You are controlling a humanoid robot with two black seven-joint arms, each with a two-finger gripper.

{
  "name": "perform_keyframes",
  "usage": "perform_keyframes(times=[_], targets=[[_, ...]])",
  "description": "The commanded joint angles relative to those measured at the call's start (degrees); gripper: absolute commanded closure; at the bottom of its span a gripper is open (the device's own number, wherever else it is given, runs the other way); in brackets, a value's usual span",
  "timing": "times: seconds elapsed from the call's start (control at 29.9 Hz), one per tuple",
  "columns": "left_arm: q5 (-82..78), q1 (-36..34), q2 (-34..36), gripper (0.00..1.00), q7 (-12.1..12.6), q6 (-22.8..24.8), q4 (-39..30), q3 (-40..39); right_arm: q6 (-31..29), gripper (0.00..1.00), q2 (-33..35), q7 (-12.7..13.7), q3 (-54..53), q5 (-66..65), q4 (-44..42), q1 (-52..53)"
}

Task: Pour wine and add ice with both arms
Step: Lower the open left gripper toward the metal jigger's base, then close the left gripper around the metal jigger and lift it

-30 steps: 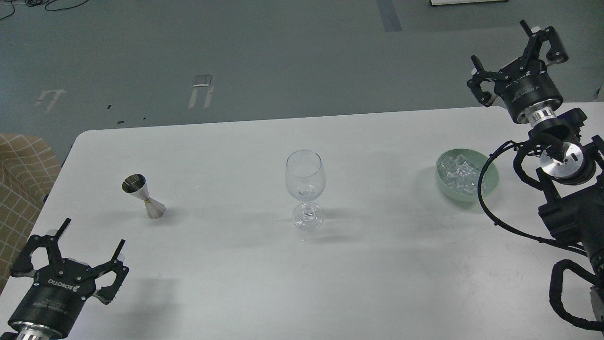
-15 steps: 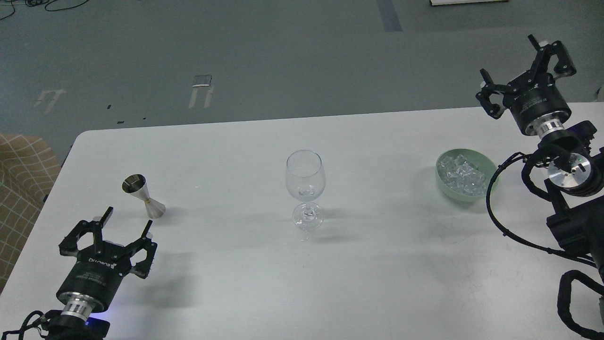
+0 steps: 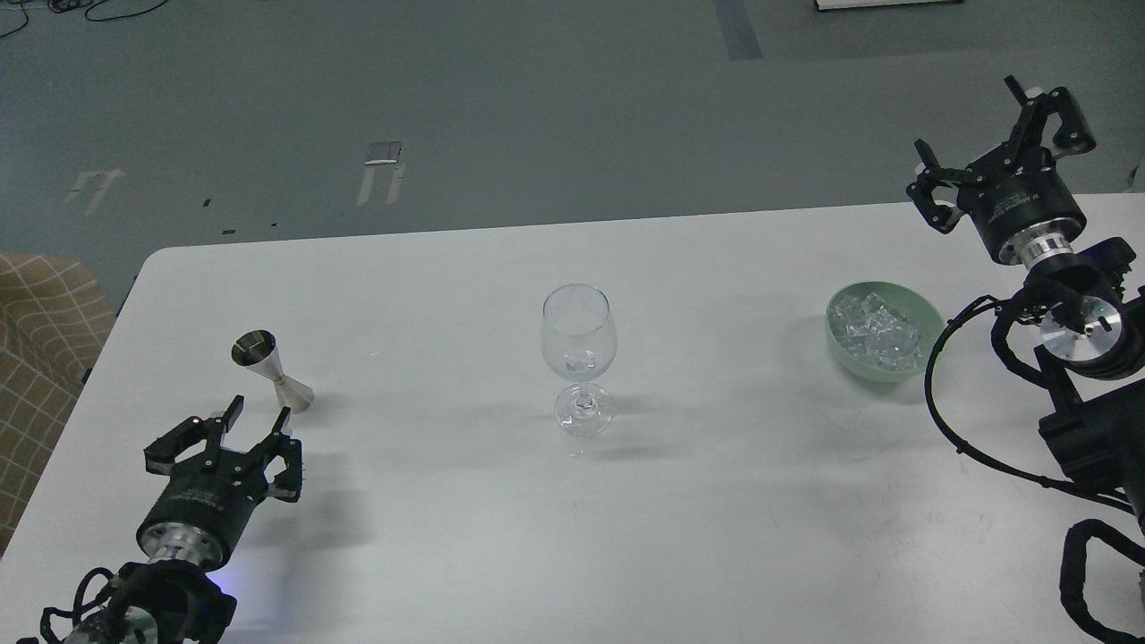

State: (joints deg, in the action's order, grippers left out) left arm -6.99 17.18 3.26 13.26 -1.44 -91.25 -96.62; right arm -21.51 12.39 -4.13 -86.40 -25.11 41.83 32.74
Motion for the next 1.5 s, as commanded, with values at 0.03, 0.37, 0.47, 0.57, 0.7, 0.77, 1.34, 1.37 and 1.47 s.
perform_keyframes(times=[0.03, 0.37, 0.47, 0.57, 0.7, 0.77, 1.34, 1.37, 1.47], targets=[[-0.57, -2.85, 0.43, 0.61, 1.06, -3.29, 0.1, 0.73, 1.29, 0.0, 0.0, 0.0, 0.0, -0.02, -0.08, -0.48], [-0.75, -7.6, 0.61, 0.6, 3.62, -6.91, 4.84, 0.21, 1.38, 0.0, 0.35, 0.0, -0.09, 0.06, -0.08, -0.84], [-0.75, -9.0, 0.61, 0.6, 3.7, -6.82, 7.22, -0.05, 1.38, 0.0, 0.35, 0.0, -0.09, -0.02, -0.08, -0.84], [-0.66, -10.06, 0.61, 0.6, 3.79, -6.73, 8.97, -0.14, 1.47, 0.0, 0.44, 0.0, -0.09, -0.02, -0.08, -0.84], [-0.66, -11.82, 0.61, 0.55, 3.7, -6.82, 10.39, -0.06, 1.73, 0.0, 0.7, 0.0, -0.09, 0.06, -0.08, -0.84], [-0.57, -12.87, 0.7, 0.52, 3.7, -6.82, 10.65, 0.03, 2.52, 0.0, 0.79, 0.0, -0.09, -0.02, -0.08, -0.84], [-0.13, -15.77, 1.93, 0.55, 3.18, -6.56, 14.78, -0.32, 2.87, 0.0, 0.88, 0.0, -0.09, -0.02, -0.08, -0.84], [-0.13, -16.21, 1.93, 0.55, 3.18, -6.56, 15.22, -0.32, 2.87, 0.0, 0.88, 0.0, -0.09, -0.02, -0.08, -0.84], [-0.22, -17.53, 2.01, 0.56, 3.09, -6.38, 17.15, -0.32, 2.87, 0.0, 0.97, 0.0, 0.0, -0.02, -0.17, -0.84]])
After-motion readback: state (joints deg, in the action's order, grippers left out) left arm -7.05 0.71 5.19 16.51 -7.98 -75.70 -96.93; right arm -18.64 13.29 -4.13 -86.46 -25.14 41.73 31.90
